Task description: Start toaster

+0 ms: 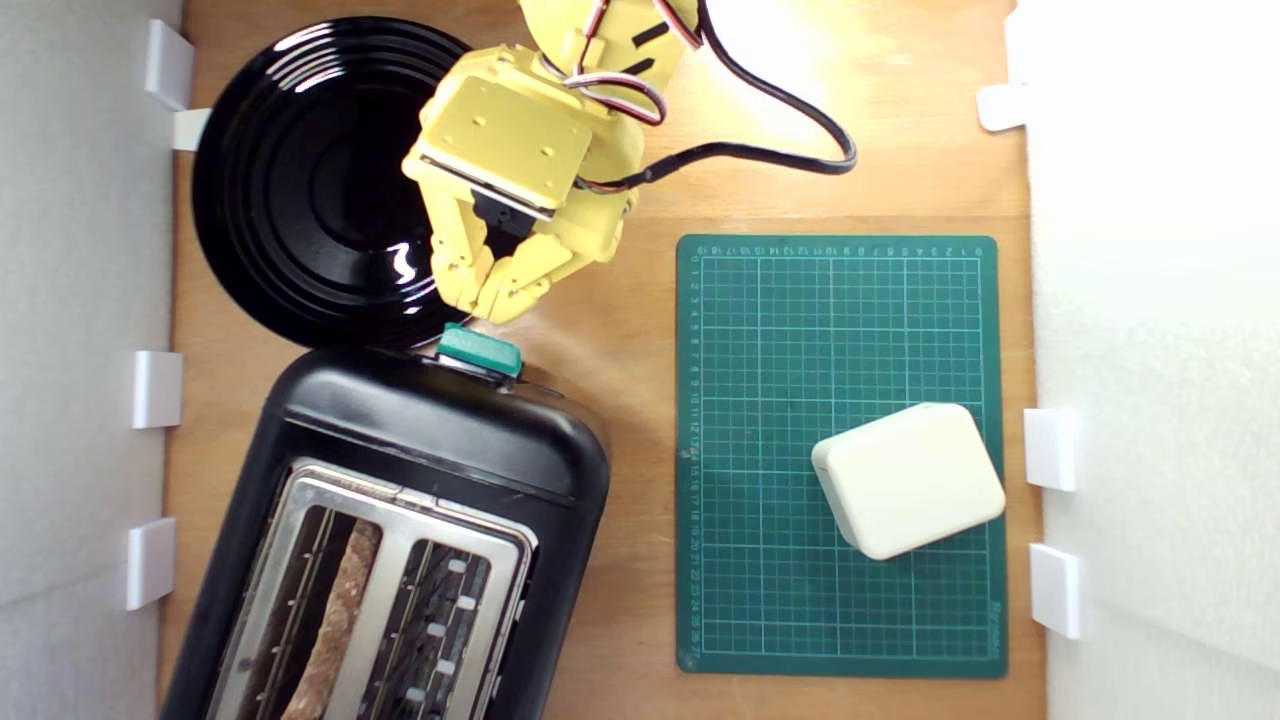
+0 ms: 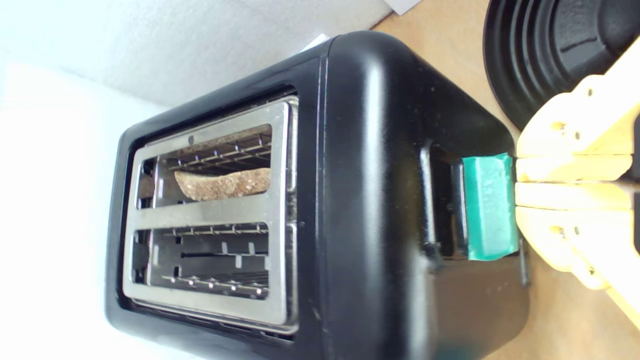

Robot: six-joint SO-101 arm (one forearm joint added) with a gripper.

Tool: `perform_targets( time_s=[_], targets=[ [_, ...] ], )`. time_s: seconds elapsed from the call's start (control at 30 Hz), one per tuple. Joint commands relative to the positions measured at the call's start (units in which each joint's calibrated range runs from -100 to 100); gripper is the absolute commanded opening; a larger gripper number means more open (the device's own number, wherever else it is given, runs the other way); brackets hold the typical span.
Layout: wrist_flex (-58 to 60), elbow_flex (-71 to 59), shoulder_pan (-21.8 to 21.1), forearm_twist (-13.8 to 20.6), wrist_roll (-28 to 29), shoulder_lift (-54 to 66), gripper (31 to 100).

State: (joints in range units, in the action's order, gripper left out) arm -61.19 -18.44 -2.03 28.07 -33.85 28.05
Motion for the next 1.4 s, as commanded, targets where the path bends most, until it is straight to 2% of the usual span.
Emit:
perform_targets(
  time_s=[0.0, 0.27, 0.47, 0.7, 0.93, 1.37],
  targets=[
    [2.7, 5.5, 0.0, -0.8, 1.7, -1.4, 31.4],
    [3.5, 7.5, 0.0, -1.0, 2.0, -5.0, 31.4],
    [3.5, 10.4, 0.7, -3.0, 1.6, -6.1, 31.4],
    [3.5, 10.4, 1.0, -2.2, 1.5, -7.1, 31.4],
    [3.5, 10.4, 3.1, -2.9, -0.4, -7.2, 31.4],
    [3.5, 10.4, 4.0, -2.9, -1.5, -10.7, 31.4]
  ],
)
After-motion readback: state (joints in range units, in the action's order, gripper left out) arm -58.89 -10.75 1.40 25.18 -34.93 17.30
